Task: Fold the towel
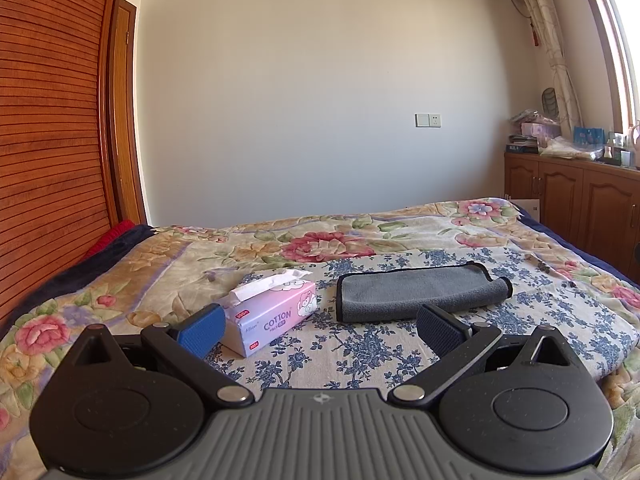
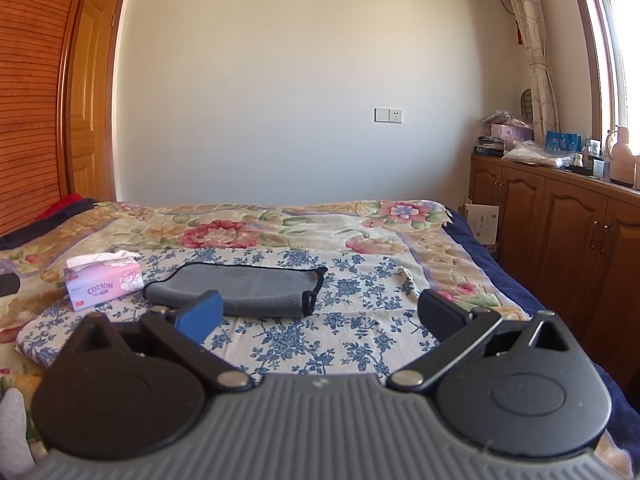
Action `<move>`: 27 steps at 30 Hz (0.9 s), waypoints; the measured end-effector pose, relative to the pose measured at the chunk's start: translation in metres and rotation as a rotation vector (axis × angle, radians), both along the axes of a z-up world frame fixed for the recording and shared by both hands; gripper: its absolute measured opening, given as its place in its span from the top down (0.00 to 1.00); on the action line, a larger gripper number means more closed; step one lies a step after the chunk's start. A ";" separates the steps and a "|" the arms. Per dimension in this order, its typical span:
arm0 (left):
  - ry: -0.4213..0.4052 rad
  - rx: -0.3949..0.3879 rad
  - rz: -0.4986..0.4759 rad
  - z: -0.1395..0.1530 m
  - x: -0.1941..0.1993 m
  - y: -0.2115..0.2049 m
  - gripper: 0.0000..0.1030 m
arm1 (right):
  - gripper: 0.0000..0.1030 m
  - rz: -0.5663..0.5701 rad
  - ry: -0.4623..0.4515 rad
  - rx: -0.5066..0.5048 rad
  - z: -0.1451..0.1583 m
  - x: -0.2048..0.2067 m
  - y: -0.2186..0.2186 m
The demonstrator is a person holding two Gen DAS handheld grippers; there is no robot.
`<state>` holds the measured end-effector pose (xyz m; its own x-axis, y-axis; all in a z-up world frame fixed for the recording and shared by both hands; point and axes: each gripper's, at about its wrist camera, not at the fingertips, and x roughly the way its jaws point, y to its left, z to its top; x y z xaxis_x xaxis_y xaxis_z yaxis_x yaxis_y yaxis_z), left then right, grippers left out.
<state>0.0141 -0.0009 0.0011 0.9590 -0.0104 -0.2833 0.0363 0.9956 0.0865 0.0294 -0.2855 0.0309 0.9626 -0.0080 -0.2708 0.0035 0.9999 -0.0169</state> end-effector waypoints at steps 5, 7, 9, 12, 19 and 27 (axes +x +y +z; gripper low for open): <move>-0.003 -0.002 0.000 0.000 0.000 0.000 0.00 | 0.00 -0.004 -0.005 0.002 0.000 0.000 0.002; -0.003 -0.001 0.000 0.000 0.000 0.000 0.00 | 0.00 -0.004 -0.006 0.003 0.000 0.001 0.001; -0.002 -0.001 0.000 0.000 0.000 0.001 0.00 | 0.00 -0.005 -0.006 0.002 0.000 0.000 0.002; -0.002 -0.002 0.000 0.000 0.000 0.000 0.00 | 0.00 -0.004 -0.006 0.003 0.000 0.000 0.002; -0.003 -0.001 0.001 0.000 0.000 0.000 0.00 | 0.00 -0.005 -0.006 0.004 0.000 0.000 0.001; -0.001 0.003 -0.004 -0.001 -0.001 0.000 0.00 | 0.00 -0.004 -0.003 0.004 0.000 0.001 0.002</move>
<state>0.0132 -0.0006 0.0003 0.9591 -0.0130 -0.2827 0.0400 0.9952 0.0898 0.0302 -0.2835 0.0308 0.9634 -0.0110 -0.2677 0.0077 0.9999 -0.0134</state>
